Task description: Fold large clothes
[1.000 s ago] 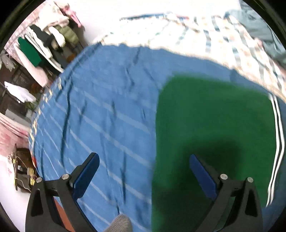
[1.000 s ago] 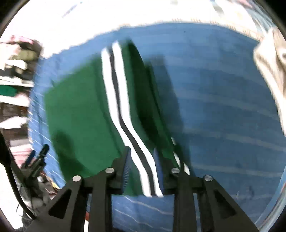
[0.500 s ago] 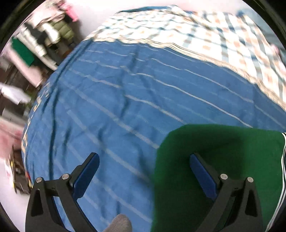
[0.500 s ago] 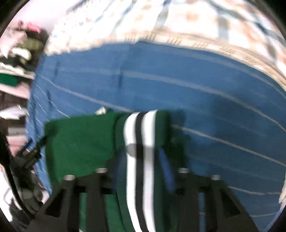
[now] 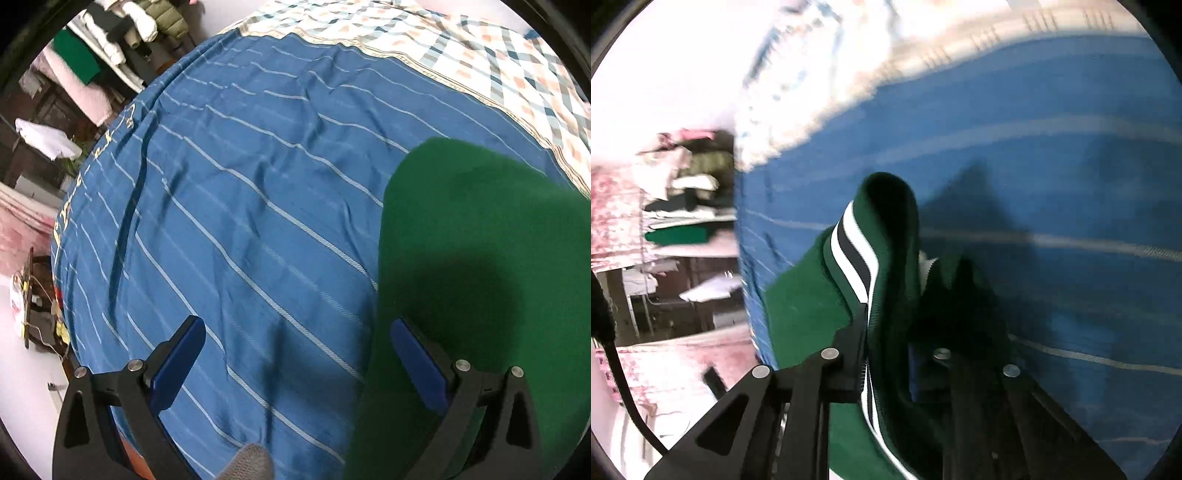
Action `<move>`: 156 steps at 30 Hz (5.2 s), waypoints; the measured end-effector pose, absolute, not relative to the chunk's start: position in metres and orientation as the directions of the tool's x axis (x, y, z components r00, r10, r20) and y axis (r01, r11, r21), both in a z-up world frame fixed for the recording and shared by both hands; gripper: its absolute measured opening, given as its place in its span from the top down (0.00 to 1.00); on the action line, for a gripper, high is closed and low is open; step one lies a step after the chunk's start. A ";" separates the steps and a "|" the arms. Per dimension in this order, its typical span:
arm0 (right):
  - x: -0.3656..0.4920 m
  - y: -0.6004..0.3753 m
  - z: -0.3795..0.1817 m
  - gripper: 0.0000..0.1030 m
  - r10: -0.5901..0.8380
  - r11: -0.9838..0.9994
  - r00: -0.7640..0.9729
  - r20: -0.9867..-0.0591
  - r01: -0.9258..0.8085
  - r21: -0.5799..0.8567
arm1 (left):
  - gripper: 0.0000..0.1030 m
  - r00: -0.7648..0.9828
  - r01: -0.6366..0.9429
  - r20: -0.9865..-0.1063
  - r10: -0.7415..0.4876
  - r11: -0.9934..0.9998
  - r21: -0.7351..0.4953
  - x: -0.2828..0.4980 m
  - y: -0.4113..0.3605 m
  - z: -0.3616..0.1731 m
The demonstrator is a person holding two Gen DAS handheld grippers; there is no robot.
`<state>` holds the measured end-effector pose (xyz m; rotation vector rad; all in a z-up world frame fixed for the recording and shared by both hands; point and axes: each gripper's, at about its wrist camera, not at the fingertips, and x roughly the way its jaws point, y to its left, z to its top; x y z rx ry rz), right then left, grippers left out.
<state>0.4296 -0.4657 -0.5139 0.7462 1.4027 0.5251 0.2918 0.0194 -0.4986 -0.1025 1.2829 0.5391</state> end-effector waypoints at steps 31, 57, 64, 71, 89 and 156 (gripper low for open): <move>0.272 -0.565 -0.491 0.88 0.561 0.808 -0.072 -0.825 0.265 0.526 | 0.00 0.145 -0.376 -0.932 0.332 0.890 0.258 0.215 -0.014 -0.491; 0.342 -0.479 -0.577 0.39 0.810 0.564 -0.214 -0.546 0.029 0.825 | 0.00 0.311 -0.365 -0.904 -0.294 0.841 -0.399 0.280 0.042 -0.521; 0.257 -0.496 -0.563 0.54 0.880 0.453 -0.036 -0.474 0.362 0.815 | 0.00 0.279 -0.253 -0.886 -0.372 0.861 -0.441 0.287 0.054 -0.521; 0.201 -0.501 -0.562 0.40 0.822 0.500 0.051 -0.567 0.410 0.762 | 0.00 0.152 -0.046 -0.835 -0.529 0.840 -0.541 0.338 0.039 -0.543; 0.183 -0.472 -0.502 0.59 0.818 0.445 0.225 -0.530 0.337 0.830 | 0.19 0.188 0.177 -0.807 -0.561 0.827 -0.534 0.388 0.010 -0.495; 0.222 -0.354 -0.025 0.16 -0.291 0.933 0.522 -0.802 0.340 -0.117 | 0.03 0.668 0.129 -0.742 -0.064 0.991 0.030 0.424 -0.037 -0.154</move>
